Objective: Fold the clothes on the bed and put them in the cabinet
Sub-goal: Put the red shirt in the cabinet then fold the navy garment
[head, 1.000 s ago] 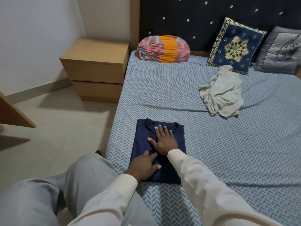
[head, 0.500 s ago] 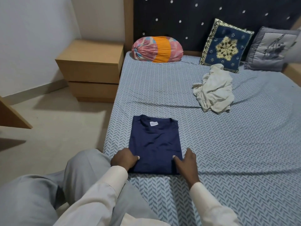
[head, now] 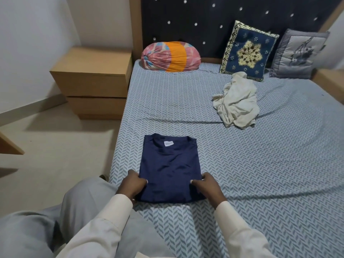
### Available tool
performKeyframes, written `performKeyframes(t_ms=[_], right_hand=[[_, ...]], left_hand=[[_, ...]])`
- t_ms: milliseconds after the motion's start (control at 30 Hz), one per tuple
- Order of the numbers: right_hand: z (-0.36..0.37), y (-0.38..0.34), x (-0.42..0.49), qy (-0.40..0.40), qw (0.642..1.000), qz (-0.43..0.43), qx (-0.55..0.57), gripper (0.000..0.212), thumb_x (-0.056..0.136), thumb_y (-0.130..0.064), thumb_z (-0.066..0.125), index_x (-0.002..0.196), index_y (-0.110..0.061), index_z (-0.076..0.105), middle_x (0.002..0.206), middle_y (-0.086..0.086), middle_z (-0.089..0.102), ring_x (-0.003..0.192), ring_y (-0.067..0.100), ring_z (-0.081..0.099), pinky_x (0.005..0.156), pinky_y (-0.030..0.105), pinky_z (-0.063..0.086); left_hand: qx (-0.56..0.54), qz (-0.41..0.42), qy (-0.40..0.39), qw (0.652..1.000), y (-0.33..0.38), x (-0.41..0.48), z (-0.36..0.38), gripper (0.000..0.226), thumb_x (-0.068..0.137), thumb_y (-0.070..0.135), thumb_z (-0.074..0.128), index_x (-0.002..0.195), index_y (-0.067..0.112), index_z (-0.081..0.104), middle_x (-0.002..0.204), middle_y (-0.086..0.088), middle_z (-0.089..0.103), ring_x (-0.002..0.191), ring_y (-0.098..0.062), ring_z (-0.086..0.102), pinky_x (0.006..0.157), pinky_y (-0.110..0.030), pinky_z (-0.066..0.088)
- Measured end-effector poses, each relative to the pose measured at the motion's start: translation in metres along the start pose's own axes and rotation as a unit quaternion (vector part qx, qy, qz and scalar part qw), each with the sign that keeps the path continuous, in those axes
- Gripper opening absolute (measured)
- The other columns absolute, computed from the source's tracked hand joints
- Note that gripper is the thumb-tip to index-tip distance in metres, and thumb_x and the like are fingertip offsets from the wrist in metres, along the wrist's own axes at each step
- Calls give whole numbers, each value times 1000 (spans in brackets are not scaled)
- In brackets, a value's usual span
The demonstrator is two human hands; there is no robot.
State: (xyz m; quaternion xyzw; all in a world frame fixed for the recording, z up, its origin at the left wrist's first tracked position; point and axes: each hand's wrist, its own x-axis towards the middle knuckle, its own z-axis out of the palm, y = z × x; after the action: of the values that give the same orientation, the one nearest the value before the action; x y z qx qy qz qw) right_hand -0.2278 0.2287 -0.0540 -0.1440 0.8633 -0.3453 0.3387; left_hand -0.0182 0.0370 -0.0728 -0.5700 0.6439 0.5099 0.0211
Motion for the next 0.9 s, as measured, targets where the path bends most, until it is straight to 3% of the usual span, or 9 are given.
performKeyframes(t_ms=[100, 200, 300, 367, 433, 533, 667, 733, 900], right_hand=[[1, -4, 5, 2, 999, -6, 44, 48, 79, -25, 73, 115, -24, 42, 101, 3, 65, 88, 19, 64, 69, 27, 49], [-2, -9, 15, -24, 996, -46, 67, 71, 79, -20, 73, 133, -38, 32, 107, 0, 67, 96, 19, 67, 84, 33, 54], [-7, -19, 30, -69, 989, -87, 95, 83, 74, -16, 76, 145, -30, 36, 124, 1, 63, 108, 16, 65, 97, 34, 52], [-11, -26, 41, -85, 988, -104, 79, 89, 66, -26, 78, 146, -31, 39, 141, -3, 50, 125, 12, 53, 108, 36, 44], [-15, -34, 47, -104, 987, -106, 65, 84, 69, -25, 79, 145, -32, 43, 146, -6, 44, 131, 10, 45, 112, 35, 40], [-21, -48, 50, -123, 986, -110, 27, 70, 82, -9, 73, 145, -24, 46, 143, -5, 45, 127, 10, 47, 102, 21, 42], [-19, -54, 59, -117, 983, -128, -53, 72, 84, -14, 71, 149, -23, 40, 139, 5, 38, 131, 19, 43, 109, 26, 36], [-16, -58, 59, -117, 981, -133, -83, 75, 85, -13, 70, 151, -20, 34, 140, 6, 35, 132, 21, 41, 108, 25, 34], [-18, -69, 55, -149, 963, -158, -159, 87, 83, -9, 72, 154, -16, 23, 150, 7, 26, 139, 22, 33, 102, 18, 30]], left_hand=[[-85, 23, -21, 996, -11, 26, 2, 92, 56, 41, 73, 136, 38, 27, 121, -3, 61, 106, -29, 63, 95, -46, 51], [-124, 53, -44, 990, -9, 49, 2, 97, 57, 39, 76, 133, 62, 20, 121, -1, 66, 106, -28, 66, 95, -51, 52], [-131, 104, -59, 984, 28, 25, -7, 88, 79, 12, 72, 147, 41, 25, 131, -4, 61, 111, -26, 63, 95, -51, 51], [-100, 127, -57, 985, 41, 23, -9, 78, 85, 6, 68, 148, 33, 32, 133, -2, 56, 109, -26, 62, 84, -39, 55], [-75, 137, -42, 987, 47, 30, -11, 73, 82, 9, 71, 145, 29, 41, 133, -4, 53, 109, -27, 61, 78, -35, 55], [-44, 152, -33, 987, 43, 56, -11, 80, 63, 34, 75, 138, 36, 49, 135, -8, 50, 119, -29, 57, 98, -42, 51], [5, 184, -36, 982, 64, 43, -10, 88, 67, 21, 68, 149, 13, 35, 139, -11, 38, 132, -26, 43, 110, -30, 34], [59, 201, -35, 977, 71, 36, -7, 93, 70, 18, 67, 152, 7, 24, 146, -18, 31, 140, -27, 31, 108, -19, 21], [84, 222, -27, 971, 73, 29, -3, 91, 81, -2, 63, 155, 9, 12, 155, -16, 18, 143, -27, 25, 108, -19, 23]])
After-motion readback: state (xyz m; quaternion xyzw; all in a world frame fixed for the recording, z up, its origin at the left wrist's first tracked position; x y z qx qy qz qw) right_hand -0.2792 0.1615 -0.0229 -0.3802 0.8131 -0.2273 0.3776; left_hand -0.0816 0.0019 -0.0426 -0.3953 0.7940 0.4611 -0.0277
